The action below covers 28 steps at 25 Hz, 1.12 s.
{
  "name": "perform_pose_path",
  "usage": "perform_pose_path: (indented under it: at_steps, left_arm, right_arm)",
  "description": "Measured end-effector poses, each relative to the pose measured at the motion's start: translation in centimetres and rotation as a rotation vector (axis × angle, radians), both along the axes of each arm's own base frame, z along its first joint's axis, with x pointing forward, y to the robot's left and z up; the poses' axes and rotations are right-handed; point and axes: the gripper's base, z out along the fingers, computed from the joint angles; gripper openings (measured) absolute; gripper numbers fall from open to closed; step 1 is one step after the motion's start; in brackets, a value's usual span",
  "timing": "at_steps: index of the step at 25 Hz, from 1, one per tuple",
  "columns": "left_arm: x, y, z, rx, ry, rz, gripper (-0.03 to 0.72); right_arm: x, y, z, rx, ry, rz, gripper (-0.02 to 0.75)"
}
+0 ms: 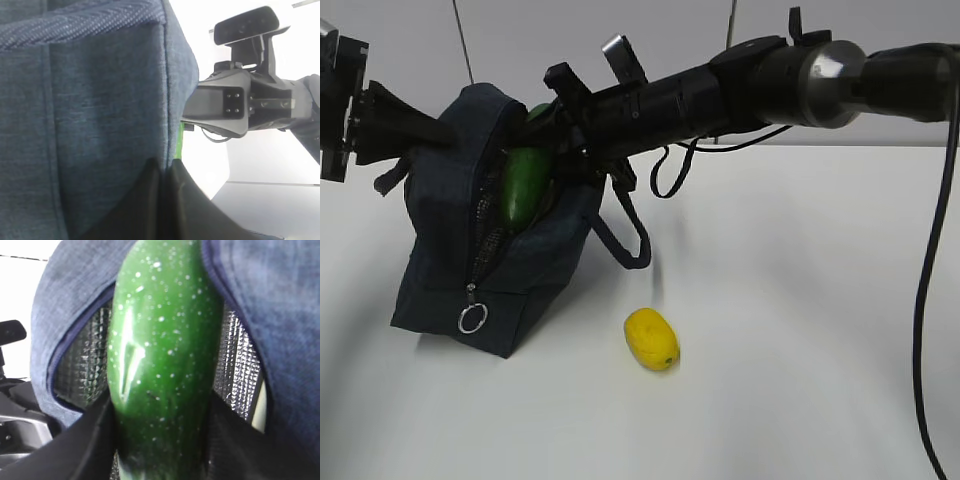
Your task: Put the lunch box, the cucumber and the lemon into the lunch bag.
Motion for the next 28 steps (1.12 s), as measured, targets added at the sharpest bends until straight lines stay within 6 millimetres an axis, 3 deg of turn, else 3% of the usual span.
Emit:
perform_pose_path:
  at_steps: [12,19,28]
  left_arm:
    - [0.0,0.0,0.0,0.000,-0.003,-0.001,-0.008]
    - [0.0,0.0,0.0,-0.004,-0.004,0.001,-0.008]
    - [0.0,0.0,0.0,-0.004,-0.004,0.001,-0.008]
  right_arm:
    - [-0.3,0.3,0.0,0.003,0.004,0.018,0.421]
    - [-0.6,0.3,0.0,-0.001,0.009,0.059,0.568]
    - [-1.3,0.2,0.5,0.060,0.023,0.150,0.578]
